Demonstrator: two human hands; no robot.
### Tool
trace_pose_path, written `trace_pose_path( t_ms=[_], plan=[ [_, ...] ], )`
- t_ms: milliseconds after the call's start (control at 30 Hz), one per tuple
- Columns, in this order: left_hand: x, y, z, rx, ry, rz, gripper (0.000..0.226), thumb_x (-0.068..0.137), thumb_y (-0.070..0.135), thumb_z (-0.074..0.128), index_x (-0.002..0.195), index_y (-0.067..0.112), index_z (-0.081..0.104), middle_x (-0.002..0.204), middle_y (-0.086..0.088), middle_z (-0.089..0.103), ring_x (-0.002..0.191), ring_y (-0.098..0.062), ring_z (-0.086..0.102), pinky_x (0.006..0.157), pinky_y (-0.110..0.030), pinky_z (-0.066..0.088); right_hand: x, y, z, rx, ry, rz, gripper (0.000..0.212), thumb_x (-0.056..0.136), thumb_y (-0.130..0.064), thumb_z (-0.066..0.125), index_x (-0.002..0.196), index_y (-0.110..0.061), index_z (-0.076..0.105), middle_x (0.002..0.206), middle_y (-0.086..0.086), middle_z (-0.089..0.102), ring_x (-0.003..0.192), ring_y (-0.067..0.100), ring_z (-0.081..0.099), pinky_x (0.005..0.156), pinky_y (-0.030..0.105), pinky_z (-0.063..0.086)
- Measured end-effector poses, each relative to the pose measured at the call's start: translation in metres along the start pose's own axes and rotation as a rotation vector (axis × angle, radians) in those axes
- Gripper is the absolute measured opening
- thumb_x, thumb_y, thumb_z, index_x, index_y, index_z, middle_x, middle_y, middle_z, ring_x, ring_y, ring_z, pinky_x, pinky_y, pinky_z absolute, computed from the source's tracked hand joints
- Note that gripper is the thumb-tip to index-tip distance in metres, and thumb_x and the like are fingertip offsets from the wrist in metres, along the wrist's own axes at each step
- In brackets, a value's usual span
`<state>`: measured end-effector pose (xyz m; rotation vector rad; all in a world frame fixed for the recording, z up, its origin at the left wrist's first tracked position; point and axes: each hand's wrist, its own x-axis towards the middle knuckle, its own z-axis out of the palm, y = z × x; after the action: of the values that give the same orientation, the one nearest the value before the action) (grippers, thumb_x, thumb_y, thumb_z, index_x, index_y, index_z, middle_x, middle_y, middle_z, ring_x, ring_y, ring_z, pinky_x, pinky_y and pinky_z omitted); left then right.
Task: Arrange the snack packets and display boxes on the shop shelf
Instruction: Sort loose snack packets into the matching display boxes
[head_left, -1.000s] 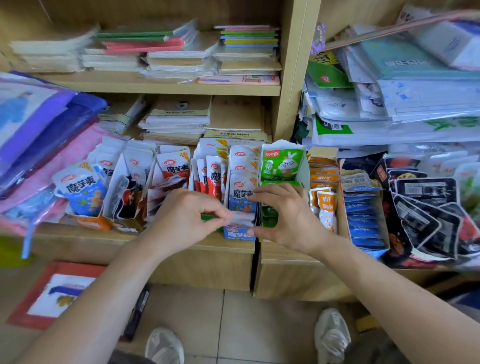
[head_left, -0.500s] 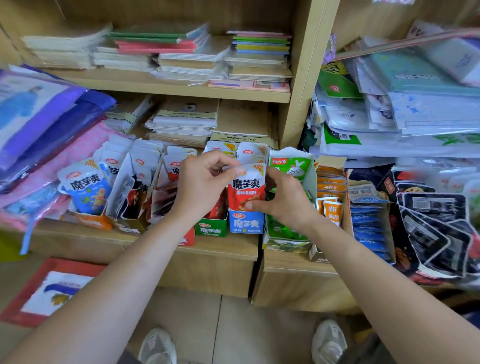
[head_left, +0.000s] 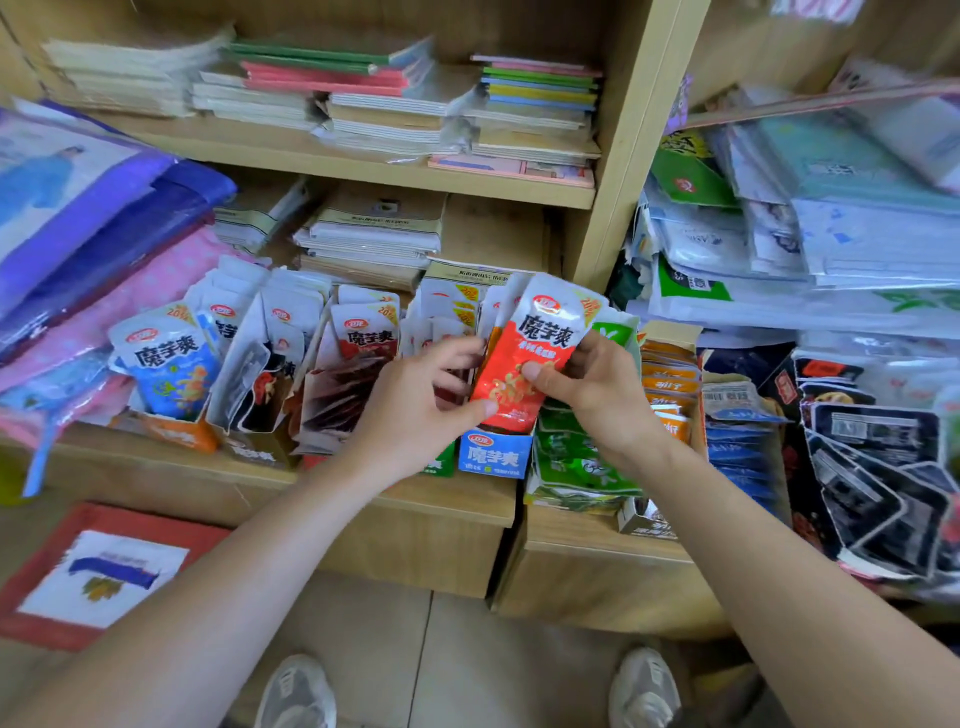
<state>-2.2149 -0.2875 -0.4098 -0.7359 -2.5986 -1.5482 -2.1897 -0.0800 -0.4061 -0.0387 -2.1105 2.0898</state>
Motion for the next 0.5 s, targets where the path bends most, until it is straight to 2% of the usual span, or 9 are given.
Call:
trace_pose_path(
  t_ms=[100, 167, 233, 300, 367, 500],
  plan=[
    [0.001, 0.005, 0.000, -0.130, -0.002, -0.037, 0.061, 0.087, 0.033, 0.078, 0.142, 0.024, 0.055, 0.121, 0.013, 0.068, 0.105, 0.001, 0.066, 0.088, -0.022, 0.054, 0.000, -0.008, -0.009, 0.185, -0.036, 0.004, 0.043, 0.084, -0.009, 0.074, 0.120, 0.006, 0.058, 0.116, 0.020, 0.068, 0.107, 0.028, 0.066, 0.092, 0.041, 0.055],
    [0.004, 0.012, -0.001, -0.275, -0.110, -0.088, 0.051, 0.090, 0.038, 0.073, 0.138, 0.027, 0.058, 0.123, 0.012, 0.070, 0.111, -0.002, 0.066, 0.094, -0.026, 0.054, -0.001, -0.012, -0.016, 0.318, -0.098, 0.043, 0.044, 0.088, -0.009, 0.064, 0.125, 0.010, 0.053, 0.123, 0.025, 0.062, 0.112, 0.033, 0.062, 0.100, 0.045, 0.052],
    [0.002, 0.024, 0.001, -0.453, -0.257, -0.168, 0.036, 0.092, 0.034, 0.068, 0.127, 0.030, 0.062, 0.117, 0.010, 0.073, 0.109, -0.010, 0.069, 0.089, -0.028, 0.058, -0.004, -0.015, -0.020, 0.395, -0.142, 0.093, 0.047, 0.090, -0.010, 0.061, 0.130, 0.011, 0.049, 0.127, 0.025, 0.060, 0.115, 0.033, 0.061, 0.101, 0.045, 0.051],
    [-0.001, 0.033, 0.008, -0.575, -0.318, -0.241, 0.034, 0.092, 0.028, 0.066, 0.126, 0.028, 0.061, 0.113, 0.001, 0.075, 0.098, -0.023, 0.074, 0.074, -0.032, 0.062, -0.008, -0.014, -0.021, 0.456, -0.152, 0.119, 0.049, 0.091, -0.009, 0.061, 0.135, 0.010, 0.047, 0.128, 0.023, 0.060, 0.116, 0.032, 0.061, 0.100, 0.045, 0.051],
    [-0.003, 0.037, 0.015, -0.613, -0.237, -0.262, 0.031, 0.094, 0.017, 0.068, 0.124, 0.021, 0.062, 0.108, -0.006, 0.075, 0.087, -0.029, 0.076, 0.064, -0.030, 0.062, -0.012, -0.014, -0.020, 0.501, -0.110, 0.149, 0.047, 0.092, -0.006, 0.060, 0.135, 0.008, 0.048, 0.127, 0.022, 0.061, 0.113, 0.031, 0.063, 0.097, 0.043, 0.053],
    [-0.006, 0.039, 0.026, -0.555, -0.023, -0.228, 0.018, 0.089, 0.007, 0.075, 0.104, 0.015, 0.071, 0.091, -0.006, 0.076, 0.072, -0.022, 0.075, 0.060, -0.025, 0.059, -0.024, -0.010, -0.013, 0.508, -0.020, 0.236, 0.042, 0.086, -0.008, 0.065, 0.127, -0.002, 0.057, 0.122, 0.017, 0.068, 0.106, 0.029, 0.068, 0.082, 0.038, 0.059]
  ],
)
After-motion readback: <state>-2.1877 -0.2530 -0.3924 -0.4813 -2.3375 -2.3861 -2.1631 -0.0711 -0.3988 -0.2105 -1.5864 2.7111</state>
